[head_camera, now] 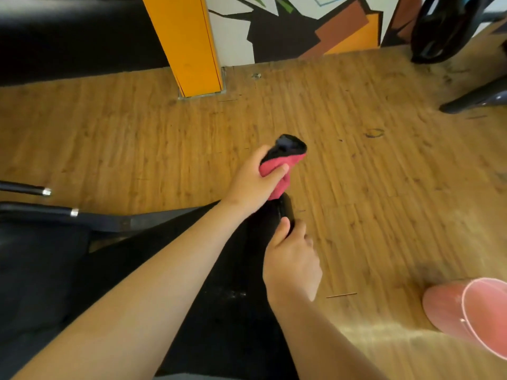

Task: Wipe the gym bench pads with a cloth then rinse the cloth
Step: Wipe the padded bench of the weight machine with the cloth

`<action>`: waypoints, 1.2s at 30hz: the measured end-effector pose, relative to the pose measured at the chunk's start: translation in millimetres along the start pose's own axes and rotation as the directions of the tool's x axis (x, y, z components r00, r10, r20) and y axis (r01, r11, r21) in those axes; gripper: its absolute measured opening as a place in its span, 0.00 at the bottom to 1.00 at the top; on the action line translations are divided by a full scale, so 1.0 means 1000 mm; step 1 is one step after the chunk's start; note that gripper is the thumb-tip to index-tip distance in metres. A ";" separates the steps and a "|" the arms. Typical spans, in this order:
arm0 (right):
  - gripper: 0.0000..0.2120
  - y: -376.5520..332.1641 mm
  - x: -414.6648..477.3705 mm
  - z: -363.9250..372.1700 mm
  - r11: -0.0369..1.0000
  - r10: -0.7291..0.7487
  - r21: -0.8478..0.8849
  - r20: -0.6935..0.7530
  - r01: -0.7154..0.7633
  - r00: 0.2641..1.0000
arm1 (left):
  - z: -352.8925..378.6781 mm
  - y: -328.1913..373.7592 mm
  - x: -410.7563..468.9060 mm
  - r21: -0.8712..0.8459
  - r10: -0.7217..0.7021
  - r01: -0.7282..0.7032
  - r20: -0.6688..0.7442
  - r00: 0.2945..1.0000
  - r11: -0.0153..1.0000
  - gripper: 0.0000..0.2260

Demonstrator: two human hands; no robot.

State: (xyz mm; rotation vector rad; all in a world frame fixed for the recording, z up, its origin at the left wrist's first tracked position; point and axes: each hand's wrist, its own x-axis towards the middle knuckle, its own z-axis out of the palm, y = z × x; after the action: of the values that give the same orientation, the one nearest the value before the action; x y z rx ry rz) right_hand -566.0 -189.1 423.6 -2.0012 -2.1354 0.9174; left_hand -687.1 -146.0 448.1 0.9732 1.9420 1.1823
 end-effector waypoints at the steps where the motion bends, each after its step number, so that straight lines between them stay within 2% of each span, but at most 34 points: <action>1: 0.28 -0.001 0.000 0.001 1.000 -0.004 -0.006 0.001 0.004 1.000 | 0.006 -0.002 0.005 0.129 0.034 -0.045 0.084 0.996 0.991 0.16; 3: 0.28 -0.001 0.001 0.002 1.000 -0.008 -0.020 0.008 0.008 1.000 | 0.016 -0.008 0.014 0.362 0.077 -0.132 0.163 0.984 0.923 0.13; 4: 0.29 -0.001 0.002 0.002 1.000 -0.008 -0.026 0.011 0.009 1.000 | 0.017 -0.012 0.020 0.377 0.061 -0.122 0.169 0.984 0.918 0.11; 7: 0.30 0.000 0.002 0.003 0.999 0.001 -0.046 0.014 -0.001 1.000 | 0.007 -0.011 0.036 0.217 -0.147 0.094 0.244 0.959 0.972 0.08; 9: 0.31 -0.001 0.002 0.002 0.998 0.005 -0.058 0.010 -0.005 1.000 | -0.003 -0.013 0.047 0.222 -0.281 0.216 0.324 0.903 0.951 0.05; 11: 0.33 -0.002 0.002 0.001 0.998 0.008 -0.062 0.006 -0.007 1.000 | -0.010 -0.012 0.052 0.266 -0.360 0.275 0.362 0.860 0.924 0.06; 13: 0.33 -0.003 0.002 0.001 0.998 0.013 -0.061 0.006 -0.012 1.000 | -0.009 -0.011 0.057 0.294 -0.367 0.263 0.395 0.842 0.919 0.08; 18: 0.32 -0.004 0.000 0.000 0.997 0.011 -0.075 -0.002 -0.011 1.000 | -0.002 -0.002 0.048 0.247 -0.233 0.136 0.422 0.876 0.959 0.07; 20: 0.31 -0.004 0.000 0.000 0.996 0.011 -0.086 -0.003 -0.011 1.000 | -0.004 -0.005 0.048 0.256 -0.247 0.153 0.393 0.885 0.955 0.06; 23: 0.32 -0.004 -0.001 0.000 0.995 0.006 -0.099 -0.009 -0.007 1.000 | -0.008 -0.013 0.058 0.306 -0.349 0.239 0.387 0.853 0.922 0.05; 25: 0.33 -0.003 -0.001 0.000 0.994 0.005 -0.110 -0.015 -0.006 1.000 | -0.003 -0.019 0.054 0.242 -0.346 0.278 0.312 0.885 0.930 0.04; 27: 0.33 -0.003 0.000 0.002 0.994 0.011 -0.105 -0.015 -0.013 1.000 | 0.006 -0.030 0.042 0.145 -0.264 0.256 0.037 0.964 0.956 0.06; 28: 0.33 -0.004 0.001 0.002 0.995 0.017 -0.096 -0.012 -0.018 1.000 | 0.009 -0.034 0.034 0.110 -0.223 0.237 -0.126 0.967 0.965 0.07; 29: 0.32 -0.004 0.000 0.000 0.996 0.028 -0.082 0.001 -0.028 1.000 | 0.011 -0.035 0.028 0.101 -0.203 0.229 -0.221 0.954 0.968 0.09; 32: 0.27 -0.005 0.000 -0.009 0.998 -0.015 -0.052 0.080 0.020 0.997 | 0.007 -0.027 0.024 0.169 -0.193 0.234 -0.227 0.955 0.957 0.09; 34: 0.27 0.000 0.001 -0.020 0.968 -0.199 -0.132 0.107 0.212 0.974 | 0.007 -0.024 0.023 0.175 -0.191 0.234 -0.229 0.955 0.957 0.09; 36: 0.28 0.001 0.011 -0.025 0.887 -0.409 -0.172 0.139 0.429 0.902 | 0.007 -0.022 0.023 0.180 -0.182 0.227 -0.235 0.955 0.957 0.09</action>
State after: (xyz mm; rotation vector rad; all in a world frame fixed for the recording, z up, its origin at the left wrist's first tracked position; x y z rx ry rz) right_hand -555.6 -170.1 439.6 -1.4785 -2.6603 0.7687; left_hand -698.5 -130.7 421.5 0.7439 2.3137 1.0174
